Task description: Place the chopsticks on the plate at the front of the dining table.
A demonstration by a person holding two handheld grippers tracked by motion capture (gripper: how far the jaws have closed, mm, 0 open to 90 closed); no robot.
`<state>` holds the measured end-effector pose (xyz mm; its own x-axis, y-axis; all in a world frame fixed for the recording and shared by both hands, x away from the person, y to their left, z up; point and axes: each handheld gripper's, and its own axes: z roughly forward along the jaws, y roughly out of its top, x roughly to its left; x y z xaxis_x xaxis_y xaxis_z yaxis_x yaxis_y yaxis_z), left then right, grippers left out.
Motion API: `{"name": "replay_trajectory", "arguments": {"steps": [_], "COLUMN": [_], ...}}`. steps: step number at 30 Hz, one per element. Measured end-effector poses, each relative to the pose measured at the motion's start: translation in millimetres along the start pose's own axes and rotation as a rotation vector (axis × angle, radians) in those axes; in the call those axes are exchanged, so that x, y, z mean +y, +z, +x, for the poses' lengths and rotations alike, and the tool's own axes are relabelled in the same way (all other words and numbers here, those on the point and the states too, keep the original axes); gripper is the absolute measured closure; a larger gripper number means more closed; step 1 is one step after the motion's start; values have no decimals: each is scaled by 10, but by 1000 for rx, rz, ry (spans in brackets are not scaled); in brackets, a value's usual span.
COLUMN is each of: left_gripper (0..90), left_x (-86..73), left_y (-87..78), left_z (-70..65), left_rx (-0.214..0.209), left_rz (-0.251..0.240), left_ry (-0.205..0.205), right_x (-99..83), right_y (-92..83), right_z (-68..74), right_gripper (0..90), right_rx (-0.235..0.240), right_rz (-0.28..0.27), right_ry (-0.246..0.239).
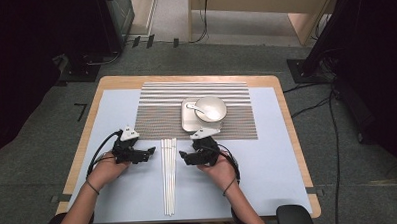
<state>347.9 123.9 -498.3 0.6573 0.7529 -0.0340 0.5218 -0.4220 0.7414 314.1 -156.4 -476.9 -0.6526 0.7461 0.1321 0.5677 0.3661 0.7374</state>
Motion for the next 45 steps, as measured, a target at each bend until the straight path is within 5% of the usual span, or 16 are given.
{"name": "replay_trajectory", "arguments": {"steps": [45], "left_gripper": [146], "left_x": [0], "left_y": [0], "left_z": [-2], "left_rx": [0], "left_rz": [1], "left_ry": [1], "right_x": [65], "right_y": [349], "right_z": [125], "right_gripper": [338], "right_rx": [-2], "right_rz": [26], "right_ry": [-10]}}
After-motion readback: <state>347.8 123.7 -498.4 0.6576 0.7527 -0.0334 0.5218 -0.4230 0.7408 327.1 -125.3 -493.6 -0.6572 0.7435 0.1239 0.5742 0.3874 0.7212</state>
